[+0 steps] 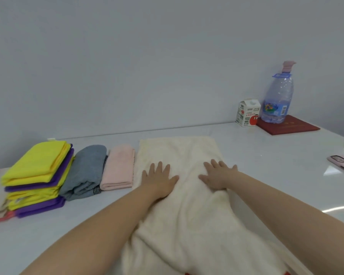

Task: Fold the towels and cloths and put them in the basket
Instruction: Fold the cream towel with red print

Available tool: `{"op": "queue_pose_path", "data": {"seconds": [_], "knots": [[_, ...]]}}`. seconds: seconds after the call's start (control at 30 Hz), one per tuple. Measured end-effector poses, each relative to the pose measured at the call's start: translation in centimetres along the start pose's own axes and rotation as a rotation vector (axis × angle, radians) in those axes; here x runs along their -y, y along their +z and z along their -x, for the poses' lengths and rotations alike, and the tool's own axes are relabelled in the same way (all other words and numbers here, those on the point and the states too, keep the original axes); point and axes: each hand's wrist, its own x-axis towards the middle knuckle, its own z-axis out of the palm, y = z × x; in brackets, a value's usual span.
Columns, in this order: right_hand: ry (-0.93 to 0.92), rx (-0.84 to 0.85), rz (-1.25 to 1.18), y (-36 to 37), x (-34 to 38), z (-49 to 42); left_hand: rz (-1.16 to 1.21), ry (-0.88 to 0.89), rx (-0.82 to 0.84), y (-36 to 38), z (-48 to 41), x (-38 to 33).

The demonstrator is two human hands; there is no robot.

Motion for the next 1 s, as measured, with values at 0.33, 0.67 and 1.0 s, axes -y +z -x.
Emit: {"op": "queue_pose_path", "data": {"seconds": [0.33, 0.67, 1.0], "knots": [[0.026, -0.243, 0.195, -0.8, -2.0, 1.2, -0.148, 0.144, -0.289, -0.4, 0.2, -1.6], [-0.056, -0.24, 0.074, 1.1, 2.4, 8.3, -0.155, 0.056, -0.125, -0.4, 8.0, -3.5], [0.004, -0.113, 0.009, 2.8, 0.1, 6.6, -0.119, 0.178, -0.041, 1.4, 6.0, 0.1]]}}
